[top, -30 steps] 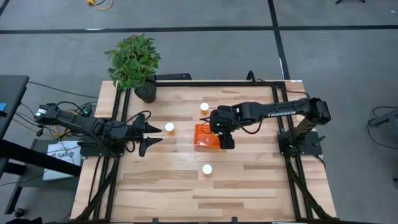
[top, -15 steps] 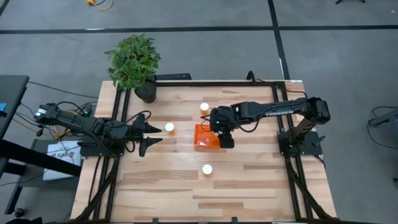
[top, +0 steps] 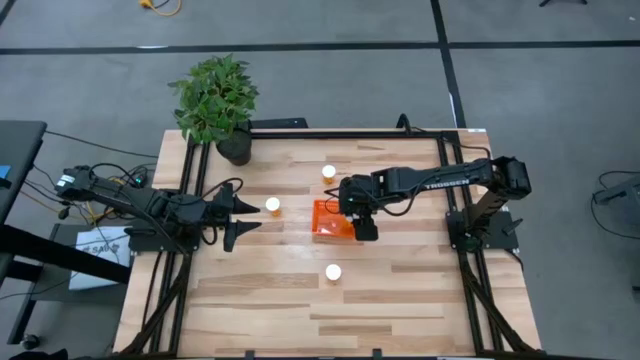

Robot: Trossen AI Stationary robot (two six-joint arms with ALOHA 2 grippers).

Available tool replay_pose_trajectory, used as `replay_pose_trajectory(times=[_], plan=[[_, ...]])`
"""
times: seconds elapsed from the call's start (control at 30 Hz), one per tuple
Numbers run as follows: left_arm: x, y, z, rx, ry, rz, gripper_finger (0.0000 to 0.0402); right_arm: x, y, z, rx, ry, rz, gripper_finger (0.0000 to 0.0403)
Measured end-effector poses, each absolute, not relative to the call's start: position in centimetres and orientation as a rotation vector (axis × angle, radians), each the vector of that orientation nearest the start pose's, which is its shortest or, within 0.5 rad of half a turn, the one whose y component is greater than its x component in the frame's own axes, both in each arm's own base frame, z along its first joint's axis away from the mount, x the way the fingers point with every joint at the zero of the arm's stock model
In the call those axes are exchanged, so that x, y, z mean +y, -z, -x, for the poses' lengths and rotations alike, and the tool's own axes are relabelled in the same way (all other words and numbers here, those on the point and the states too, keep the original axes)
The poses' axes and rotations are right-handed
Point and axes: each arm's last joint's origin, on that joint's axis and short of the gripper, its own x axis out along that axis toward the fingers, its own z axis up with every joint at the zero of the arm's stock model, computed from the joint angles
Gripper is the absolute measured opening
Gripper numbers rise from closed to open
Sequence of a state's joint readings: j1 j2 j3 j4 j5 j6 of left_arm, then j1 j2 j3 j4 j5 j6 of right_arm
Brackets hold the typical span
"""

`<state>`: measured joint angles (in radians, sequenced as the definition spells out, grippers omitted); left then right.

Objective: Pick and place pill bottles into a basket
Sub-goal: Put the orange medicine bottle into the orange basket

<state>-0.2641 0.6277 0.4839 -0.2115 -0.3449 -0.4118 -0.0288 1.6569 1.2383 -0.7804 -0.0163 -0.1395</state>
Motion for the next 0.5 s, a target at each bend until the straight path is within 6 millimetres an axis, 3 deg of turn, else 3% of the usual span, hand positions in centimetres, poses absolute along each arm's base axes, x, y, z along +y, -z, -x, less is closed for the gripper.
replay_pose_trajectory(times=[0.5], plan=[[-2.88,-24.98,-14.39,0.317,-0.148,0.301,0.0199,-0.85,-22.35,-32.44,1.201,-0.081,0.083,0.0216]])
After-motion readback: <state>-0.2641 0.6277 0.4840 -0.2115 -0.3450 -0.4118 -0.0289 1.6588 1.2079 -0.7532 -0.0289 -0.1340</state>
